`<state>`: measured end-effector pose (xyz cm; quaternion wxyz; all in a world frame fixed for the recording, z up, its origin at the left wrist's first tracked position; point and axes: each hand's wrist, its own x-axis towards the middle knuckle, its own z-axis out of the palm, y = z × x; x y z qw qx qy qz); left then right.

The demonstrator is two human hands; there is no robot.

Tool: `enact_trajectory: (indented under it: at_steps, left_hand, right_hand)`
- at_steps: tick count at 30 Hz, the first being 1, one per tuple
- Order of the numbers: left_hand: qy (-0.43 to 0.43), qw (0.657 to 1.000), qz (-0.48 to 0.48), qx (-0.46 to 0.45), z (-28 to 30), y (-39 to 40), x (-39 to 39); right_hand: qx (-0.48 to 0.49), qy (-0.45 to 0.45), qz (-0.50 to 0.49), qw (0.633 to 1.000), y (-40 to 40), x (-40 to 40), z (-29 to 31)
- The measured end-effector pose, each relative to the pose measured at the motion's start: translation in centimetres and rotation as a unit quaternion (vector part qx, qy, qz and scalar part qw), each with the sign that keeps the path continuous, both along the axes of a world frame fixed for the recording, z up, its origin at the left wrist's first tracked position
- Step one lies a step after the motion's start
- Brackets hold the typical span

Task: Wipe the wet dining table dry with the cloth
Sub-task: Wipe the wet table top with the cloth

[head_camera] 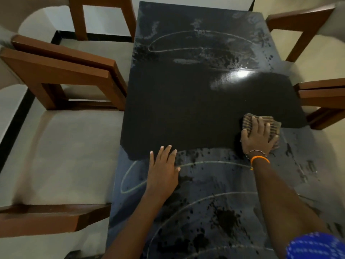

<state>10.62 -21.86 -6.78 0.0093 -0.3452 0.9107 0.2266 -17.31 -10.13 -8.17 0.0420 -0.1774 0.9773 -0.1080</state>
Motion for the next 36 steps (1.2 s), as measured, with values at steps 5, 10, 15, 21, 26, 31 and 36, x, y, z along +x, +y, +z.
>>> enact_trajectory:
  at_steps: [5, 10, 15, 21, 26, 31, 36]
  left_hand:
    - [0.002, 0.999, 0.042, -0.011, 0.6, 0.7, -1.0]
    - [0.008, 0.996, 0.079, -0.034, 0.9, 2.6, -2.7]
    - [0.014, 0.999, 0.028, -0.020, 0.9, 5.9, -6.7]
    - [0.020, 0.999, -0.044, -0.010, 0.9, 10.8, -13.2]
    - [0.006, 0.994, -0.104, -0.011, 0.7, 13.2, -18.1]
    - [-0.043, 0.991, -0.122, -0.020, 1.0, 13.5, -20.7]
    - [-0.078, 0.990, -0.118, -0.030, 1.4, 13.5, -21.5]
  right_hand:
    - [0.012, -0.013, 0.034, 0.999, -6.5, 5.3, -0.9]
    - [0.016, -0.020, 0.308, 0.951, -9.9, 11.4, -0.8]
    - [-0.001, -0.001, 0.397, 0.918, -5.1, 6.6, -0.8]
    - [0.031, 0.007, 0.277, 0.960, 3.5, -4.3, -0.4]
    - [0.036, 0.024, 0.148, 0.988, 10.8, -13.2, -0.3]
    - [0.032, 0.044, 0.141, 0.988, 12.1, -16.2, 0.0]
    - [0.039, 0.024, 0.183, 0.982, 11.7, -18.2, 0.1]
